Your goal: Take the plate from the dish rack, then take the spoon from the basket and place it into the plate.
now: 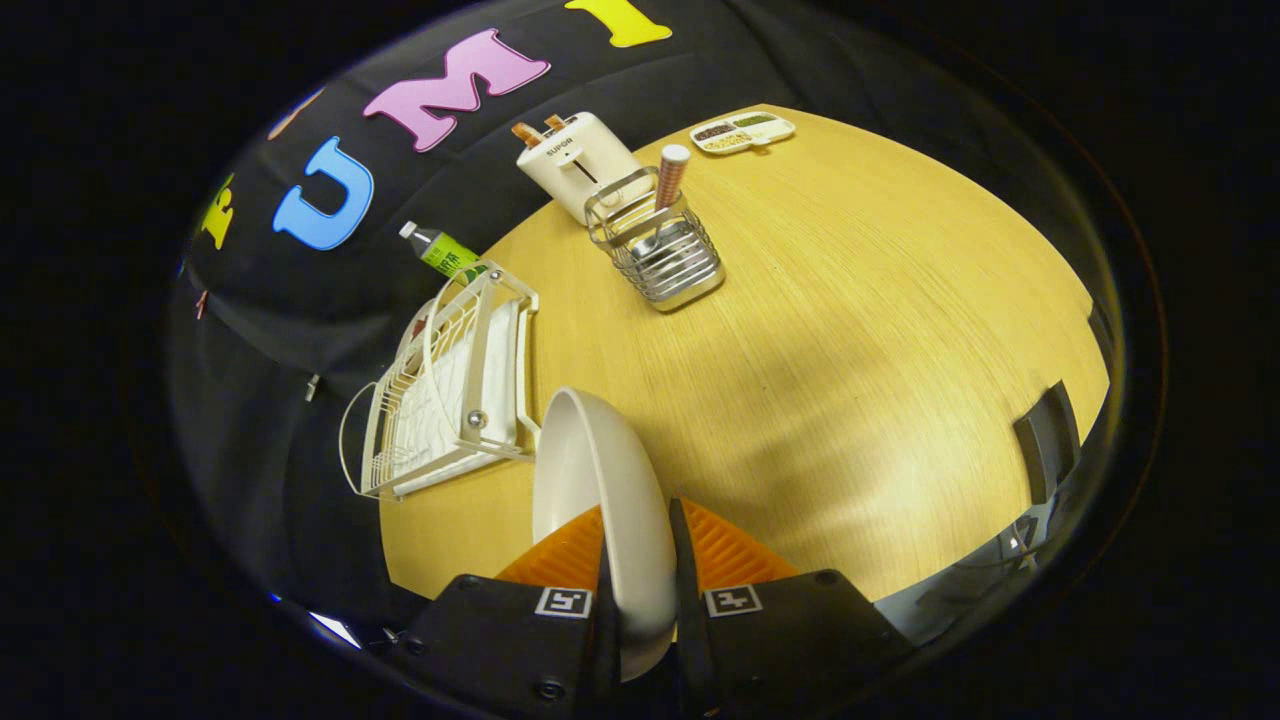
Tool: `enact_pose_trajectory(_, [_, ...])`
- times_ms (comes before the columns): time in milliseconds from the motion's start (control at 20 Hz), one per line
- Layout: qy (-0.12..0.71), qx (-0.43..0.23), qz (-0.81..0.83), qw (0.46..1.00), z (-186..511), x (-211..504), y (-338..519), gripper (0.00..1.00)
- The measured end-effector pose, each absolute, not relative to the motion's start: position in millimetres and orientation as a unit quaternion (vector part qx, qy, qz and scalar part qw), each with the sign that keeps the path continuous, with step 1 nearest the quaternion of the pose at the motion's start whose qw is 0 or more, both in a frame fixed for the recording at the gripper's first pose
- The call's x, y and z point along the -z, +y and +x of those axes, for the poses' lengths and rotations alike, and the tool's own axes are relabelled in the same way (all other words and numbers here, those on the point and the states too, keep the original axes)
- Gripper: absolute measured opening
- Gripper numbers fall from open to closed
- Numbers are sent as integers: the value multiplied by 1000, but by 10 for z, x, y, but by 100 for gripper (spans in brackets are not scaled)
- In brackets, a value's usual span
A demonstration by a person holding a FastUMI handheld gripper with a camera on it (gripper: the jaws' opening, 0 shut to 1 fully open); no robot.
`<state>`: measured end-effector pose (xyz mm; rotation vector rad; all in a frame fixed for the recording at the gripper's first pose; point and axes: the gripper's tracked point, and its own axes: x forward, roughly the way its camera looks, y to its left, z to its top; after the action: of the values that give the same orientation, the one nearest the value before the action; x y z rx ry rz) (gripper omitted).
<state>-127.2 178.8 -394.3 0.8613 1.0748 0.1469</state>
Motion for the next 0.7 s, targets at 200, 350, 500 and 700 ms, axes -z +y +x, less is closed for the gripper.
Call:
enact_pose_trajectory(200, [508, -56, 414, 753, -1278, 4103, 1766, 28])
enact_pose_trajectory(350, [519, -42, 401, 753, -1296, 4198, 1707, 38])
enact_pose_trajectory(500, [524, -28, 379, 762, -1277, 4287, 1633, 43])
enact_pose_trajectory(700, [532, -1, 328, 781, -1287, 4391, 1444, 49])
